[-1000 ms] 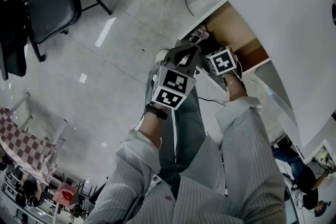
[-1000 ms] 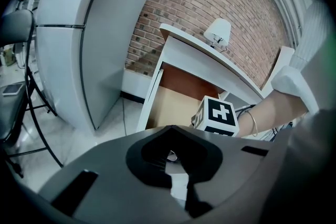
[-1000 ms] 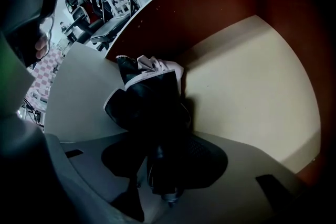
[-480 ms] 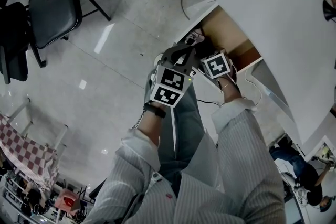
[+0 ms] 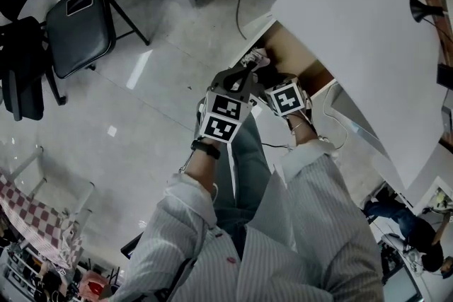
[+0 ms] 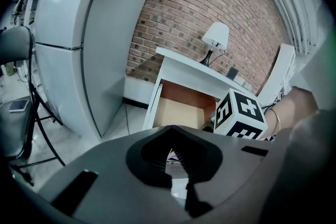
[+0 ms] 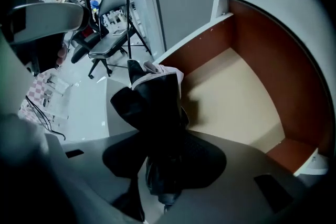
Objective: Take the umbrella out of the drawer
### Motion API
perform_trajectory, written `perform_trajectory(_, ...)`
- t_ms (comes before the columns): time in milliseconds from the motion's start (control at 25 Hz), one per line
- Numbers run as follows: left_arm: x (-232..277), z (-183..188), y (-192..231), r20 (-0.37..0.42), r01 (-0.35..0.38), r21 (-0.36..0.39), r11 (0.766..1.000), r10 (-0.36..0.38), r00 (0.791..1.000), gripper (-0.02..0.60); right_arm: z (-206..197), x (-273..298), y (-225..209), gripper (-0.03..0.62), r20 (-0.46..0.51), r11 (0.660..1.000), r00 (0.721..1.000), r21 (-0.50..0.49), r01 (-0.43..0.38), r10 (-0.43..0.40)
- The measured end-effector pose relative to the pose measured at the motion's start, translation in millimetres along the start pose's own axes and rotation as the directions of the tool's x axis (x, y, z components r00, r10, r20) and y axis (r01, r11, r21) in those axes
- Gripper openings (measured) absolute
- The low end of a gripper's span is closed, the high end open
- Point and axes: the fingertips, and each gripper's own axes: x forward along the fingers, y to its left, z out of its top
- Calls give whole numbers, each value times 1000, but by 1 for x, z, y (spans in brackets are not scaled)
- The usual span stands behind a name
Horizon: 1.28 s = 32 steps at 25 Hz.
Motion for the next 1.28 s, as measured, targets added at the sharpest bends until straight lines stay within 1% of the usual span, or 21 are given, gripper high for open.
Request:
perform_trajectory(120,-10,11,-2,7,-1,2,1000,1,1000,9,1,-18,0,198,18,1000,1000,21,20,-21)
perform_trajectory(360,-32,38,-7,20,-8,30,1000,7,1000,9,23,-64,8,198,109,1000,994,12,27,-29)
perform_trajectory(720,-74,85,-22,76,-28,87,996,22,997,9,47,-136,25,198,254,999,966,-3,49,-47)
perform_trajectory(1000,-103,135,-28,144,-55,151,987,33,989,9,58,-186,27,198,367,997,927,18,74,-76)
perform_trajectory(1160,-119,162,-38,178,-63,192,979,28,984,9,64,-221,27,198,443,996,892,64,69,-90)
perform_trajectory(1280,-131,180,-51,209,-58,194,979,16,978,9,69,-252,23,198,504,991,857,121,54,-109)
